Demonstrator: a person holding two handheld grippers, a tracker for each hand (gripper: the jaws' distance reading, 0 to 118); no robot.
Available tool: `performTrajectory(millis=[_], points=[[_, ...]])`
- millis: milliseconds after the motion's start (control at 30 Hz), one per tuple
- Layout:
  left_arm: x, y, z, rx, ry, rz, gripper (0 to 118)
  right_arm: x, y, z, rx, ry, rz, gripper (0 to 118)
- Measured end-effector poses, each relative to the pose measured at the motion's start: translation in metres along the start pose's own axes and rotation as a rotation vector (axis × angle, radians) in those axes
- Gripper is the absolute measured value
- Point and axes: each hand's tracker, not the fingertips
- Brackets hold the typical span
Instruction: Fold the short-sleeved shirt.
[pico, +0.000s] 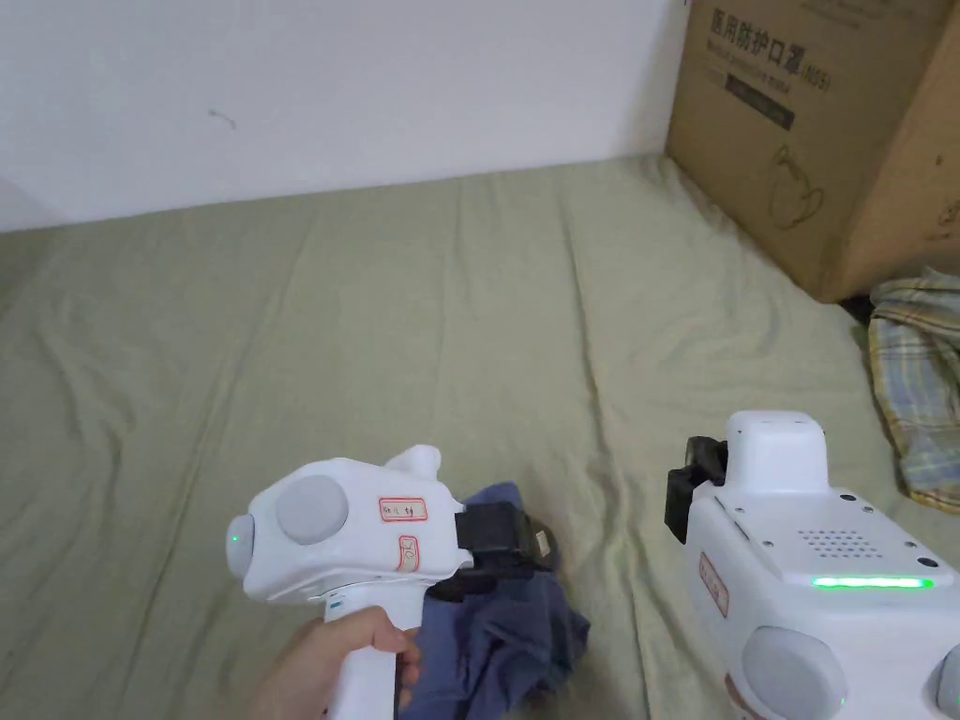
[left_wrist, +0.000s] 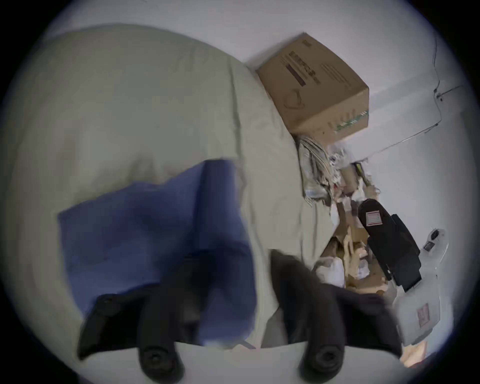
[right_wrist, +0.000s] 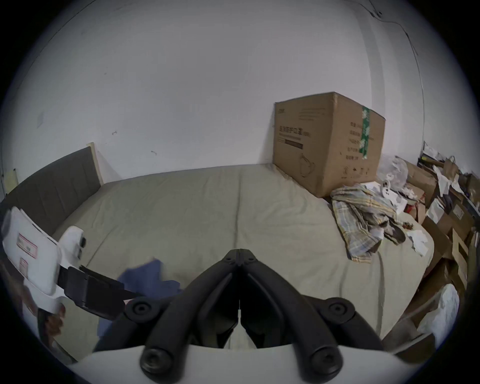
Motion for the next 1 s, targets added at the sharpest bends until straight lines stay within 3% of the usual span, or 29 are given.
performTrajectory(millis=[33,67,200,300,333,400,567,700,1000], points=[[0.000,0.000,-0.002,-0.024,-0.015,0.004,100,0.004,-0.001,-0.001,-0.004,-0.002,-0.007,1],[-0.001,0.000,-0.001,-0.029,-0.023,-0.014,103,0.007,-0.002,-0.002,-0.004,-0.006,-0.009,1],[-0.009,0.000,0.022,0.022,0.030,-0.021,100,0.012,-0.003,-0.006,-0.012,-0.013,-0.012,1],[-0.024,0.001,0.049,0.103,0.125,0.025,69,0.011,-0.006,-0.009,-0.017,-0.003,-0.024,1],[-0.031,0.003,0.056,0.120,0.175,0.042,69,0.010,-0.007,-0.010,-0.020,-0.002,-0.022,1],[-0.046,0.001,0.057,0.131,0.246,0.075,1,0.007,-0.009,-0.012,-0.025,0.002,-0.014,1],[-0.061,-0.013,0.031,0.032,0.261,0.068,1,0.003,-0.012,-0.015,-0.034,0.021,-0.005,1],[-0.048,-0.023,-0.007,-0.036,0.164,0.083,1,0.003,-0.011,-0.014,-0.039,0.025,-0.002,1],[-0.004,-0.036,-0.079,-0.152,0.186,-0.058,0,0.014,-0.011,-0.012,-0.048,0.001,-0.004,1]])
